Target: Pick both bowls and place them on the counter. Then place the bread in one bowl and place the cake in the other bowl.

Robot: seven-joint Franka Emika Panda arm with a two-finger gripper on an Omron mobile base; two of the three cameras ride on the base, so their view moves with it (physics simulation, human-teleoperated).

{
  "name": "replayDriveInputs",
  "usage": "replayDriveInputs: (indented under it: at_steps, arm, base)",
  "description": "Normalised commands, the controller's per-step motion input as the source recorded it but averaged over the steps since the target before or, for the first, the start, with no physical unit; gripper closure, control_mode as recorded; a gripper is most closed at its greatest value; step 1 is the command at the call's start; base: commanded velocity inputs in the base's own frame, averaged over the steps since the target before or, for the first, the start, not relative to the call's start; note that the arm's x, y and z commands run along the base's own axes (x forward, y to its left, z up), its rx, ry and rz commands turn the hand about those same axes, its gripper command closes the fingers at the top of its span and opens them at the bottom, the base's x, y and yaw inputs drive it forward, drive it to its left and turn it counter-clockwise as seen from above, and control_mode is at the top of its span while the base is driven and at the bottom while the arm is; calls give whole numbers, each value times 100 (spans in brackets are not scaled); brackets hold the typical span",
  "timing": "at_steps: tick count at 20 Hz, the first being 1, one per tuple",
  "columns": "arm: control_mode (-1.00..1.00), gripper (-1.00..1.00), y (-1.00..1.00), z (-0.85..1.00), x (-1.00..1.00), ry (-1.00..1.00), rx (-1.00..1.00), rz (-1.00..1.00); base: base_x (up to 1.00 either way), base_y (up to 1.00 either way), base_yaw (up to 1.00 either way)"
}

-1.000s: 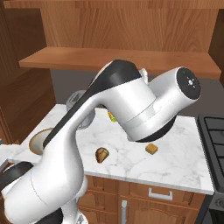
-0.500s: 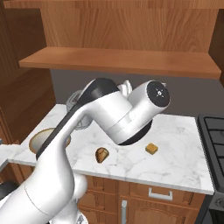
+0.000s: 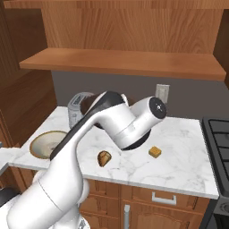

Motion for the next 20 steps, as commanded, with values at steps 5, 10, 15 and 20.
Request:
replayDriveInputs:
  at_steps: [5, 10, 15, 20]
  arm:
    - [-100, 100, -7, -42, 63, 1, 0, 24]
    - [-100, 100, -1, -39, 47, 0, 0, 18]
    - [-100, 100, -12, -35, 48, 0, 0, 8]
    - [-100, 100, -17, -31, 43, 0, 0, 0]
  base:
    - [0, 0, 0]
    - [0, 0, 0]
    - [0, 0, 0]
    - [0, 0, 0]
